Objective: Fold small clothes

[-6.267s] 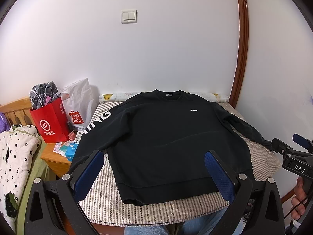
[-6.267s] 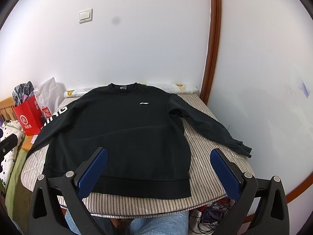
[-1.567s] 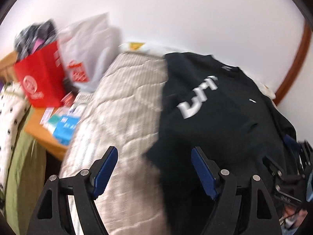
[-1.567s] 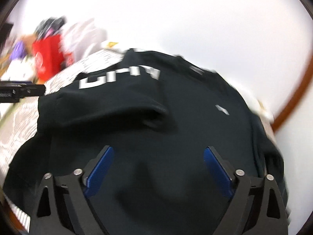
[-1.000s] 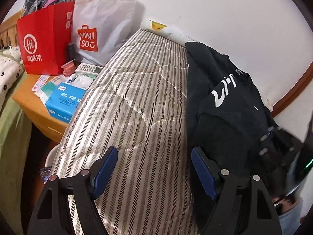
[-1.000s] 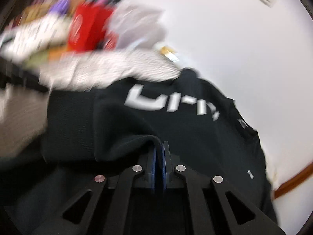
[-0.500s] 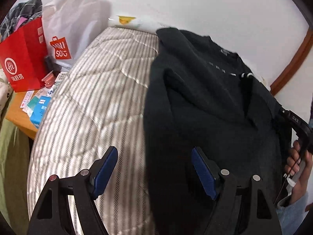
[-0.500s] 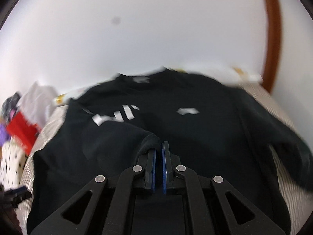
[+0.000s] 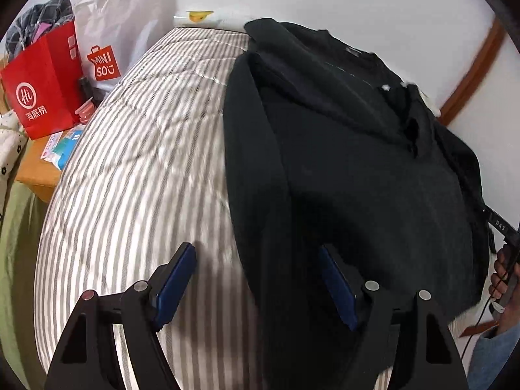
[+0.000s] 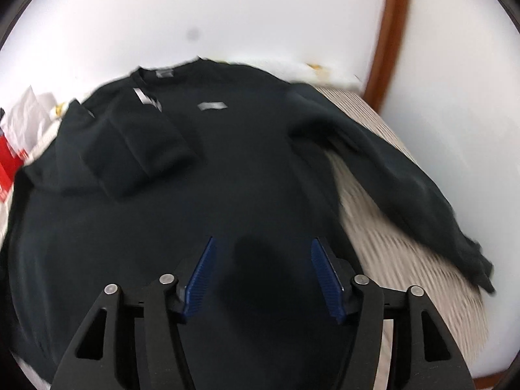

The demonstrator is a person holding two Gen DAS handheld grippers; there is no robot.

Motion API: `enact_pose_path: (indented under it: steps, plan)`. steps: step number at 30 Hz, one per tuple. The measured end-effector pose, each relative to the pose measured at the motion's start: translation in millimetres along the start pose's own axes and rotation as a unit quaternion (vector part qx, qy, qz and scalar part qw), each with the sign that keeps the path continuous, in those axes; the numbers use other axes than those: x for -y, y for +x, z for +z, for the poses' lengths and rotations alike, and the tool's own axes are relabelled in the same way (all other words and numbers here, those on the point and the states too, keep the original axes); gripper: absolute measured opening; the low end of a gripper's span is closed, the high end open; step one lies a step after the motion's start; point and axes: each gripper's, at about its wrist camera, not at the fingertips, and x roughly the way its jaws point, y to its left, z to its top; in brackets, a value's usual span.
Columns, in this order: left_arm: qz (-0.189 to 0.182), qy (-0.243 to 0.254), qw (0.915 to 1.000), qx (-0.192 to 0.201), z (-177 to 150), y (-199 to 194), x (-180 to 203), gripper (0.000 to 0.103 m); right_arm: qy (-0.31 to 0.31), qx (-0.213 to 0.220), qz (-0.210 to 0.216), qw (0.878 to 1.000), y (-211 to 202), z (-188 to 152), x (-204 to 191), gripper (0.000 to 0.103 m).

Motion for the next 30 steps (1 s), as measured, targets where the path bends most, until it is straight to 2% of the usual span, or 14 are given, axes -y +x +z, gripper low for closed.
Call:
enact_pose_path:
  steps: [2,4,6,9,11,12,14,16,19,25,30]
  plan:
    - [0.009,0.002,1.0,0.0,-12,-4,4,0.074,0.006,-0.006,0.003,1.0,-10,-22,17,0.062]
    - [0.022,0.008,0.9997,0.005,-22,-7,8,0.073,0.018,-0.019,0.027,0.999,-16,-44,31,0.063]
    - [0.042,0.022,0.9988,0.012,-32,-10,13,0.067,0.024,-0.038,0.046,0.998,-17,-60,38,0.063]
    - [0.057,0.029,0.9976,0.026,-42,-16,18,0.051,0.024,-0.059,0.051,0.997,-14,-77,41,0.063]
    - [0.056,0.026,0.9975,0.034,-42,-17,16,0.03,0.022,-0.055,0.055,0.997,-13,-82,42,0.059]
    - [0.057,0.025,0.9974,0.036,-42,-17,15,0.023,0.027,-0.05,0.058,0.997,-14,-84,43,0.055]
    - [0.051,0.022,0.9979,0.034,-44,-19,16,0.014,0.027,-0.04,0.065,0.997,-18,-84,46,0.019]
    - [0.045,0.01,0.9984,0.033,-45,-22,14,0.012,0.025,-0.034,0.08,0.996,-25,-84,48,0.013]
    - [0.029,-0.021,0.9987,0.036,-53,-32,7,0.011,0.018,-0.046,0.088,0.995,-31,-87,51,0.012]
    - [0.027,-0.008,0.9987,0.042,-80,-55,20,0.011,0.001,-0.044,0.096,0.994,-52,-97,52,0.012]
    - [0.009,-0.014,0.9995,0.026,-109,-62,18,0.012,-0.027,-0.06,0.085,0.994,-63,-110,45,0.013]
